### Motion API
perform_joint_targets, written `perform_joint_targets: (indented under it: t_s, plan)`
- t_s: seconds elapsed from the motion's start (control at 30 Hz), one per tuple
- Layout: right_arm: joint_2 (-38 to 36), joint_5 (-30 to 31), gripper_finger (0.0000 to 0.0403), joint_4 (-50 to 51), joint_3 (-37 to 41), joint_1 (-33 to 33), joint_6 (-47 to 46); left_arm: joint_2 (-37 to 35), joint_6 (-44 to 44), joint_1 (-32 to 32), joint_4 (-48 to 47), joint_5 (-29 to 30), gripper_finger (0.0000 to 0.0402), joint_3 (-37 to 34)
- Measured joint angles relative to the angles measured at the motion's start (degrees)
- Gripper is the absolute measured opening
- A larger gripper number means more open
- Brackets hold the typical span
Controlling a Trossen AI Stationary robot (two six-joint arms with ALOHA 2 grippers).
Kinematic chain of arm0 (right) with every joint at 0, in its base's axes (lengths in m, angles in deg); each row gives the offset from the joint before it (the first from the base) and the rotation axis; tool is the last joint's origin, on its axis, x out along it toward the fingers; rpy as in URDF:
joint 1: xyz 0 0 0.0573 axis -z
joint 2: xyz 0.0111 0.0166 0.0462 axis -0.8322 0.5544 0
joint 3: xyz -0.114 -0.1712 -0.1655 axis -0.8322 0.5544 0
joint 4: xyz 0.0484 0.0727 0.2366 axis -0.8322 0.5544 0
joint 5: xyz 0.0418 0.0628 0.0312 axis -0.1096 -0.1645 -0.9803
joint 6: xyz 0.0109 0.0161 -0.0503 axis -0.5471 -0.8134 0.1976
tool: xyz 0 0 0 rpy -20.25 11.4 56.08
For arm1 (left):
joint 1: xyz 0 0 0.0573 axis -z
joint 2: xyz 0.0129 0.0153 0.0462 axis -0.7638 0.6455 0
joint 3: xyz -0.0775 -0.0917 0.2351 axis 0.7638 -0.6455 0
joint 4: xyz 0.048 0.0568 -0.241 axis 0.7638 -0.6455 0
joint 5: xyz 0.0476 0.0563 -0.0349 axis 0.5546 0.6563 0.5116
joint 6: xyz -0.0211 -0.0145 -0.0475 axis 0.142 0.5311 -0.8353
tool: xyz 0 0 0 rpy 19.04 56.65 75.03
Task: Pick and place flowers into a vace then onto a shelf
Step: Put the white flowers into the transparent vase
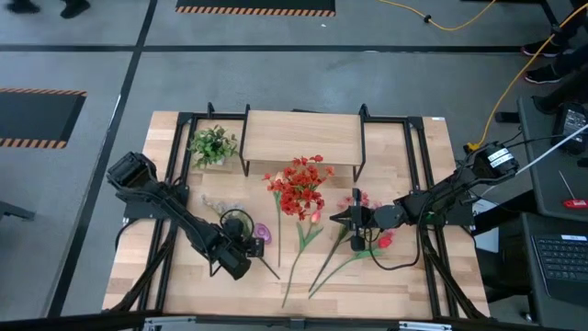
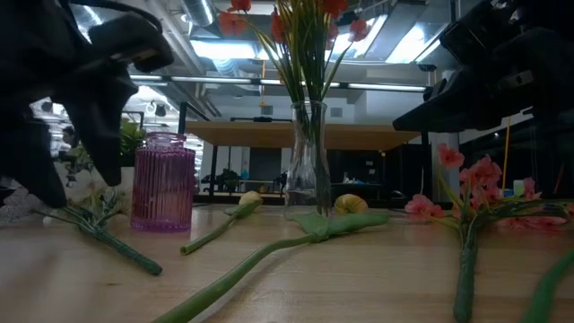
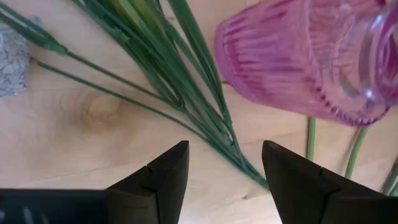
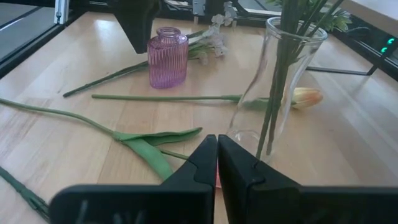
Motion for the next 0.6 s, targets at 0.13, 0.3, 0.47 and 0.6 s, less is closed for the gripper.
perform_joint_targets:
  t_s: [0.13, 0.3, 0.47, 0.6]
  plan:
    - [0.0, 0.0, 0.0018, 0.03, 0.0, 0.0, -0.04, 0.0, -0.37, -1.33, -0.01, -0.6, 0.0196, 0.0]
    - [0.0, 0.0, 0.0018, 0.49, 0.0, 0.0, -0.92, 0.0, -0.58, -2.9, -0.95, -4.14, 0.0196, 0.0]
    - [0.0, 0.0, 0.0018, 0.62, 0.02, 0.0, -0.94, 0.0, -1.92, -3.65, -2.98, -4.9, 0.0196, 0.0]
    - [0.0, -0.02, 0.0018, 0.62, 0.02, 0.0, -0.94, 0.28, -4.82, -3.93, -5.63, -6.18, 0.0196, 0.0]
